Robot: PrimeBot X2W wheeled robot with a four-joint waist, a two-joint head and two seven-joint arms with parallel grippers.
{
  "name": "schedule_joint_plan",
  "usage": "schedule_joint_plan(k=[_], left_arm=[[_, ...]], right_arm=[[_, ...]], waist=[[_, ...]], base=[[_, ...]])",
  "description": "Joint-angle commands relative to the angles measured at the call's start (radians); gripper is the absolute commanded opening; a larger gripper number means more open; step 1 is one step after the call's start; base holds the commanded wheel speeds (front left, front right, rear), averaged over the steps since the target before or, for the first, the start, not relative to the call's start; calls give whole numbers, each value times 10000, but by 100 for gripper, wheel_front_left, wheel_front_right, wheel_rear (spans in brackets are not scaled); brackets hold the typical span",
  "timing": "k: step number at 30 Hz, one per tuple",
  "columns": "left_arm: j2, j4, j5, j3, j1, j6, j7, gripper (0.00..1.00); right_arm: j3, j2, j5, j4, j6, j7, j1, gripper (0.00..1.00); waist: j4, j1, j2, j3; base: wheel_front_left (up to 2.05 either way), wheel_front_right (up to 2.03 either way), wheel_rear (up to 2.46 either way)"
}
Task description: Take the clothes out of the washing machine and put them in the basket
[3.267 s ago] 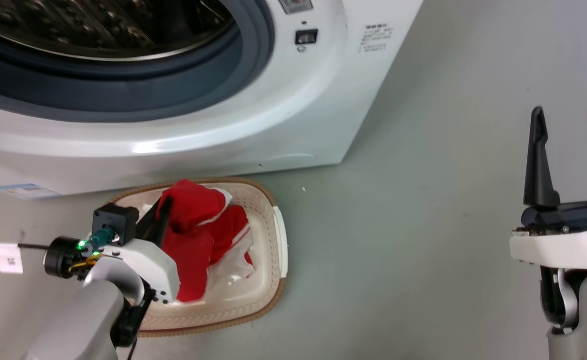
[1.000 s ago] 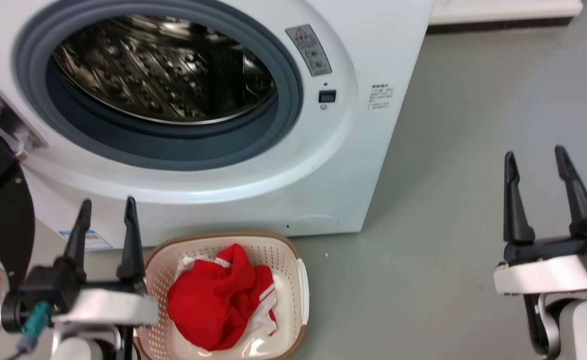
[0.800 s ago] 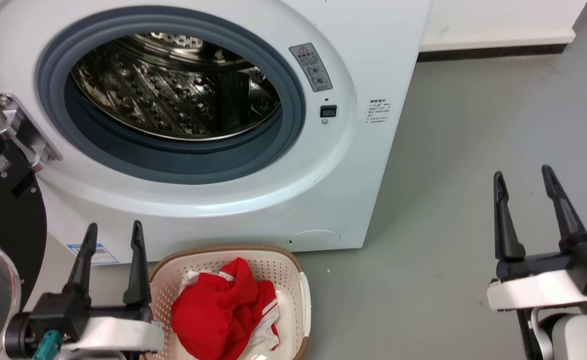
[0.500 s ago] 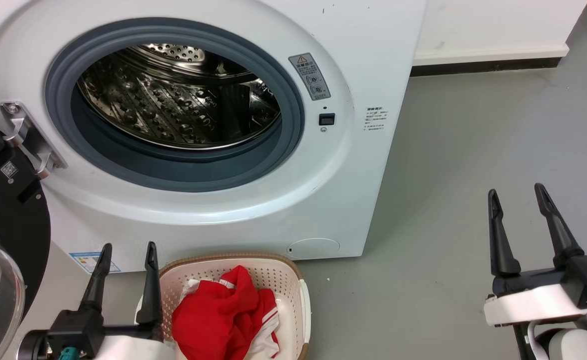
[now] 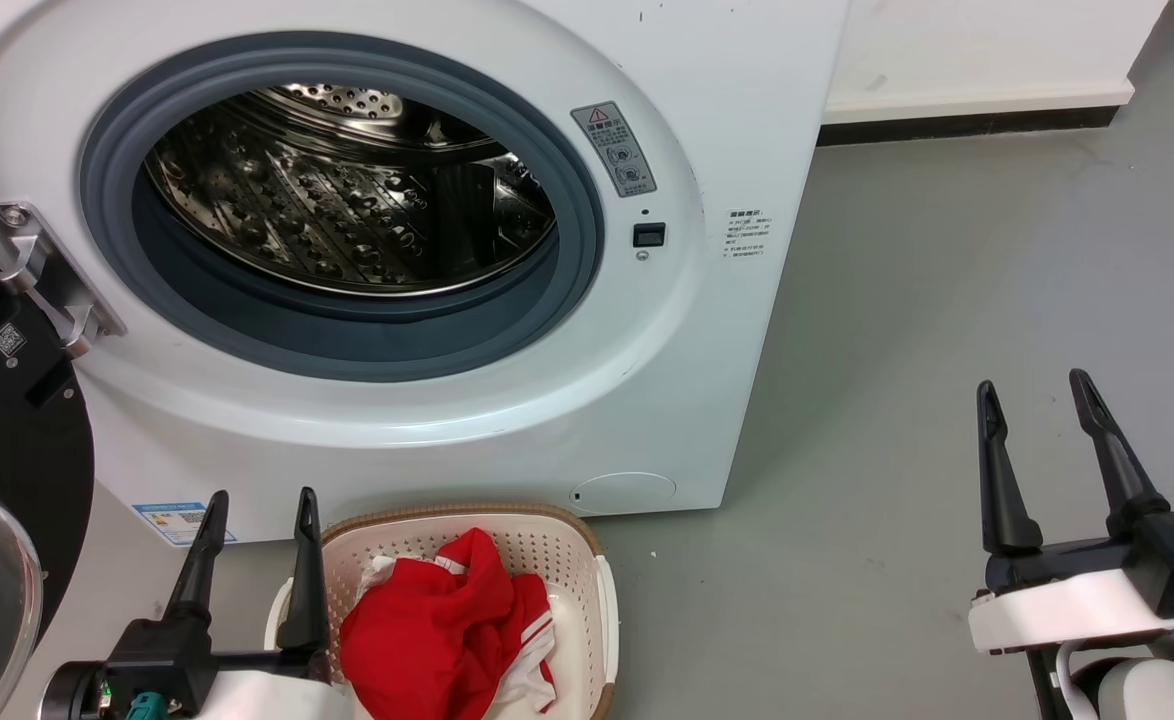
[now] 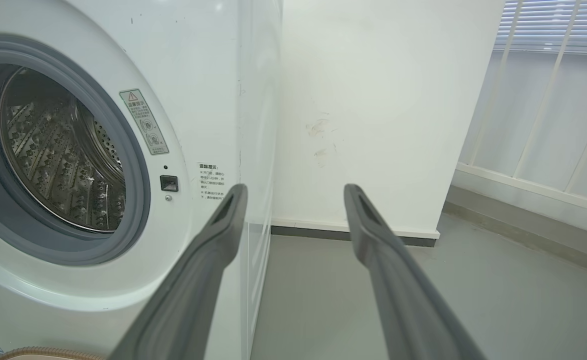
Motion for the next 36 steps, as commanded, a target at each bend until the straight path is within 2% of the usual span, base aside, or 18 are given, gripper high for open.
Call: schedule_joint_plan(k=[1,13,14,18,36], left_arm=[[-13,9,31,34,-106,2,-25,100],[-41,69,-2,80,-38,94,-26,100],[-23,120,-15,84,-10,62,3,0],[-46,524,-196,123,13,57,115,0],[-43,968,-3766,145,-428,-43,968,0]], right_arm=[[-6,14,69,18,-11,-20,-118,100],[-10,14,-63,0,-11,-20,-107,100],[16,0,-79,38,2,2,15,0],[59,6,121,358,2,58,149,0],[63,-116,4082,830,0,818,-17,0]], waist=[[-3,0,-1,-1],[-16,0,-1,6],[-19,0,-1,6],[-15,0,-1,1],[78,0,-1,-100]], base=[[0,0,0],[0,0,0],[0,0,0],[0,0,0],[0,0,0]])
